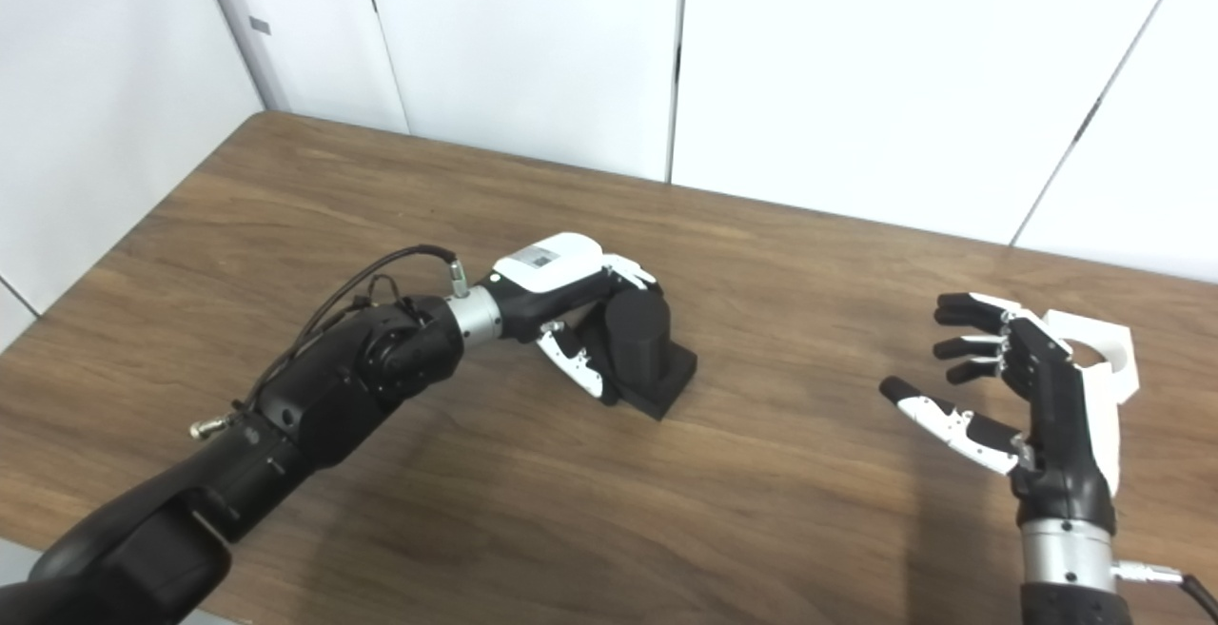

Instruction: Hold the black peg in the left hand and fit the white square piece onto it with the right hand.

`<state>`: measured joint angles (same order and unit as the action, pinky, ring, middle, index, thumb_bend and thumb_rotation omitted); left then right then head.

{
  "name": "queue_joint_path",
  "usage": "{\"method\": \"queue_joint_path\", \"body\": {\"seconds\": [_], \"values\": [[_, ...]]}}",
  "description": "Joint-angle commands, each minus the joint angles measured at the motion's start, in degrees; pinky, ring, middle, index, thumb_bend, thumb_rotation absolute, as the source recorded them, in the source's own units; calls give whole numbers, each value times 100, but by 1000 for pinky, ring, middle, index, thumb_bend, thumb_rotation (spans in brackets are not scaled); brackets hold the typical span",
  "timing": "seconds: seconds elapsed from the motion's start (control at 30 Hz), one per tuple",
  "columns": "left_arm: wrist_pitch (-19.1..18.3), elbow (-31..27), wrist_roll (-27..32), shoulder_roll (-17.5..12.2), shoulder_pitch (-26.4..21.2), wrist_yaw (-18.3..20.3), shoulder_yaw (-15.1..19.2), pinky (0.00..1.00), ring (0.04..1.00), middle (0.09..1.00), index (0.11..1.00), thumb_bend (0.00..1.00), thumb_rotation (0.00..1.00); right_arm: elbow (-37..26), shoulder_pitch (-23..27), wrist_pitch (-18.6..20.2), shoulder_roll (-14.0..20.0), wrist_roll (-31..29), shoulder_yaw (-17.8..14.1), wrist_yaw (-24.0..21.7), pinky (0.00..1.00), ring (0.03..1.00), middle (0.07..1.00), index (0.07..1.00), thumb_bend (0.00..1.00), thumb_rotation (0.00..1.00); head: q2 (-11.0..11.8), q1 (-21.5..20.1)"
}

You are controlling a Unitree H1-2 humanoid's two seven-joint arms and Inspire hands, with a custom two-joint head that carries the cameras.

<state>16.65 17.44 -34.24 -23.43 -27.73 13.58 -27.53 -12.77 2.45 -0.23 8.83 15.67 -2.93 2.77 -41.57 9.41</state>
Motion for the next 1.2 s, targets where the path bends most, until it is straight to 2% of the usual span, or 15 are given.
{"method": "queue_joint_path", "body": {"seconds": [0.0, 0.3, 0.4, 0.5, 0.6, 0.63, 0.8, 0.87, 1.0, 1.1, 1.13, 1.17], "values": [[247, 15, -131, 269, 170, 390, -445, 716, 876, 836, 490, 524, 70, -87, 194, -233, 25, 33, 5, 79, 453, 559, 661, 661, 589, 0, -13, -49], [379, 170, -34, 118, 142, 549, -696, 723, 882, 836, 491, 524, 69, 1, 228, -320, -67, 63, 75, 121, 456, 564, 662, 663, 600, 0, -56, -826], [447, 172, -101, 12, 130, 522, -749, 724, 885, 837, 491, 524, 69, 11, 264, -322, -78, 139, 110, 138, 451, 557, 660, 662, 601, 0, -33, -1301], [464, 157, -112, -84, 117, 509, -753, 728, 886, 839, 491, 524, 68, -77, 385, -237, 11, 212, 95, 107, 451, 561, 663, 662, 610, 0, -57, -1573], [566, 180, -87, -184, 95, 480, -738, 727, 881, 839, 491, 524, 68, -171, 638, -125, 240, 340, 47, 17, 450, 560, 665, 671, 606, 0, -58, -1986], [599, 194, -79, -222, 93, 474, -728, 731, 881, 840, 491, 524, 68, -182, 746, -80, 330, 380, 32, -23, 453, 563, 668, 672, 612, 0, -12, -2258], [788, 312, 22, -367, 153, 421, -640, 739, 875, 835, 490, 524, 64, -216, 1303, 504, 886, 670, -4, -375, 476, 592, 685, 672, 617, 20, 157, -2939], [897, 380, 53, -427, 181, 376, -619, 735, 872, 833, 490, 524, 62, -66, 1554, 620, 1153, 759, -43, -458, 469, 586, 679, 671, 617, 45, 259, -3266], [1022, 477, 96, -536, 206, 204, -672, 725, 865, 823, 490, 524, 60, 235, 1860, 705, 1559, 889, -50, -574, 474, 593, 675, 670, 618, 47, 445, -3658], [1027, 506, 194, -639, 197, 25, -814, 722, 861, 817, 490, 524, 58, 488, 2070, 769, 1974, 1096, -12, -769, 493, 608, 683, 684, 608, 49, 572, -3762], [1027, 531, 228, -673, 194, -49, -874, 718, 858, 814, 490, 524, 57, 600, 2143, 765, 2125, 1081, -16, -870, 506, 618, 691, 691, 611, 53, 665, -3799], [1027, 556, 262, -702, 186, -122, -936, 717, 856, 813, 490, 524, 56, 703, 2207, 743, 2256, 1023, -23, -967, 524, 634, 704, 699, 629, 36, 665, -3799]]}}
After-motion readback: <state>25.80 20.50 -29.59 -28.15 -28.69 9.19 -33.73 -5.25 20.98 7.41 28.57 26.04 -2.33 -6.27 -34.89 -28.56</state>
